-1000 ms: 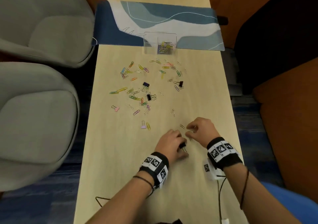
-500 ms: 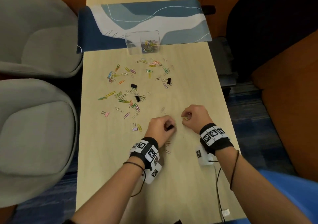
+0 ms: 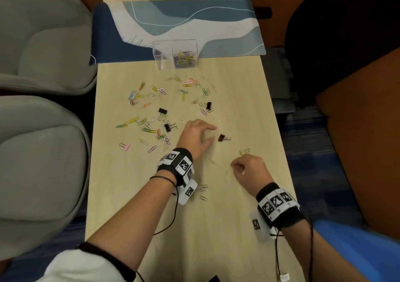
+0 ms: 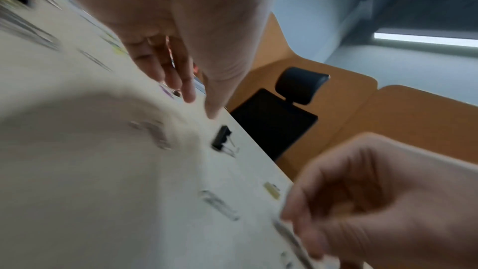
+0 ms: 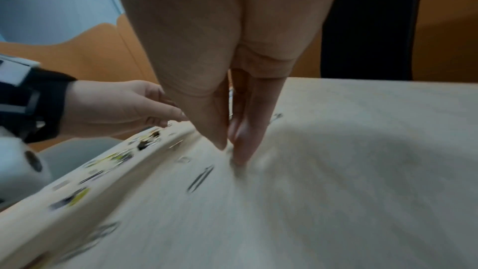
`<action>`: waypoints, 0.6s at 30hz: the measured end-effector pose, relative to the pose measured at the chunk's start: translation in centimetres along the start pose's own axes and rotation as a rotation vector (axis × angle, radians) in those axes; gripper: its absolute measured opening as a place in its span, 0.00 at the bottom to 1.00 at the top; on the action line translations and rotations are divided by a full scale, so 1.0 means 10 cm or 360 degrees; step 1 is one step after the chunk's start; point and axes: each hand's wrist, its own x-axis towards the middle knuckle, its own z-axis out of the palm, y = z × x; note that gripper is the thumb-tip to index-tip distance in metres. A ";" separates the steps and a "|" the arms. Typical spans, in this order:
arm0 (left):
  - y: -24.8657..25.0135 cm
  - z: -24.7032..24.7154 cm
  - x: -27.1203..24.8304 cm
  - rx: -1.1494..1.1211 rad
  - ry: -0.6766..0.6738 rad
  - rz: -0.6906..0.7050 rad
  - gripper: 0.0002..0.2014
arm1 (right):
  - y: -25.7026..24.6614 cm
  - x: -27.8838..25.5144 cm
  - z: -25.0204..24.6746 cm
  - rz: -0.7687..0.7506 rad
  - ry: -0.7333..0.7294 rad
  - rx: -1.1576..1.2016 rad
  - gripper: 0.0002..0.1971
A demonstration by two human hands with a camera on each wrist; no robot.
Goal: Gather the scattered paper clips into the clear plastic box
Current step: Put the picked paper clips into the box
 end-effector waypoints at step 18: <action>-0.68 -0.13 -1.39 0.0474 0.0127 -0.0207 0.28 | -0.84 0.47 0.43 -0.0516 -0.0256 -0.0640 0.36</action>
